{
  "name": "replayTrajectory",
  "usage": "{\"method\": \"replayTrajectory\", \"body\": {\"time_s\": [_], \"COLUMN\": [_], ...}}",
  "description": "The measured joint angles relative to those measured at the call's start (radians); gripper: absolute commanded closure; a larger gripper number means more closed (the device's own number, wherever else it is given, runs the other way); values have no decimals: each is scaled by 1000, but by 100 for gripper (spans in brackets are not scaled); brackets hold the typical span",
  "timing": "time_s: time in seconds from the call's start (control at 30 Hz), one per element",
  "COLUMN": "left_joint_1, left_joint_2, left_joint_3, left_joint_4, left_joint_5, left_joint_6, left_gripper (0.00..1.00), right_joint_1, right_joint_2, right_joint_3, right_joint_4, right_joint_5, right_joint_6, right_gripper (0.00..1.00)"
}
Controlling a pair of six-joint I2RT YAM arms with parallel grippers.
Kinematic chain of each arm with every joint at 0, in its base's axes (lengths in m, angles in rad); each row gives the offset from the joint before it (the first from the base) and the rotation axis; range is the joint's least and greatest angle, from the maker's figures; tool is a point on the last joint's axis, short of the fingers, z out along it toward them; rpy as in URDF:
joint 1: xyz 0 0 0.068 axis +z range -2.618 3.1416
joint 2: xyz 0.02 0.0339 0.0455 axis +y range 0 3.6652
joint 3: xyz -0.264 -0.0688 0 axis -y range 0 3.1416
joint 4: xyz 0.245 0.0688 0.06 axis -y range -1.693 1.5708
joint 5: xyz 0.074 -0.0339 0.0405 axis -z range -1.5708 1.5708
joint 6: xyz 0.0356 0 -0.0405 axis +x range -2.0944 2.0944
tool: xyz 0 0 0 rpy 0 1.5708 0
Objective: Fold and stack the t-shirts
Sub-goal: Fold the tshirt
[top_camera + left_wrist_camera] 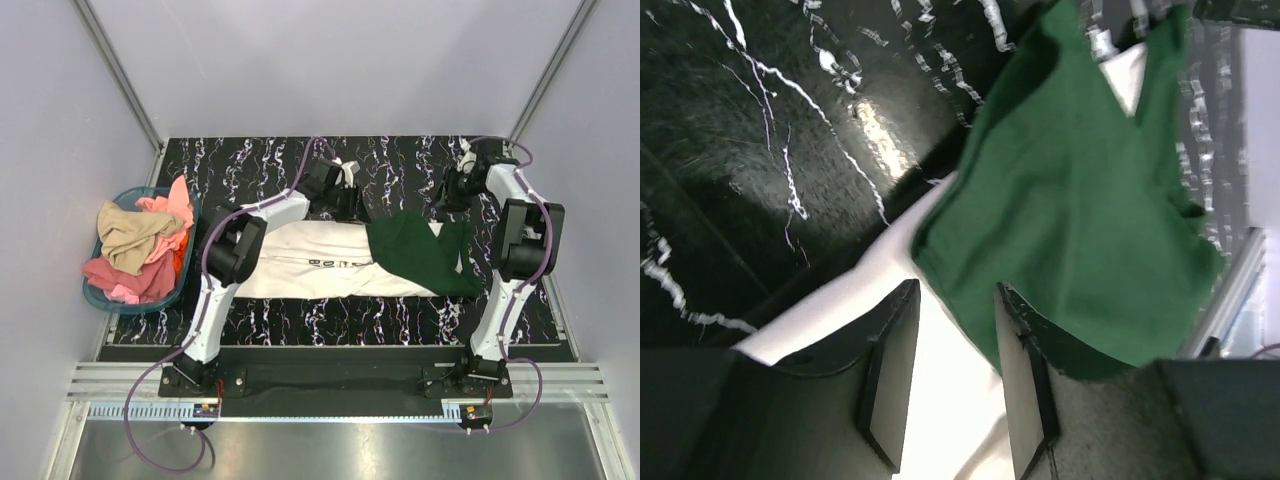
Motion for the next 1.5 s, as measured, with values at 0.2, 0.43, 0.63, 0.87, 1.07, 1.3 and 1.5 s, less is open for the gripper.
{"method": "replayTrajectory", "body": {"time_s": [0.2,0.43,0.63,0.87,1.07,1.3,1.5], "left_joint_1": [-16,-19,-18,-18,-18,-18,-15], "left_joint_2": [76,100,116,116,116,116,116], "left_joint_3": [66,95,107,113,113,113,113], "left_joint_4": [-11,-9,-11,-15,-12,-17,-24], "left_joint_5": [-10,-8,-7,3,3,3,3], "left_joint_6": [8,12,24,37,22,20,13], "left_gripper": [60,64,88,100,100,100,100], "right_joint_1": [0,0,5,20,43,52,52], "right_joint_2": [140,216,267,328,363,364,364], "right_joint_3": [57,109,175,264,319,328,331], "right_joint_4": [-6,-9,-14,-21,-45,-61,-82], "right_joint_5": [-62,-114,-168,-201,-217,-239,-231], "right_joint_6": [-42,-74,-97,-121,-142,-173,-202], "right_gripper": [61,59,60,71,65,56,55]}}
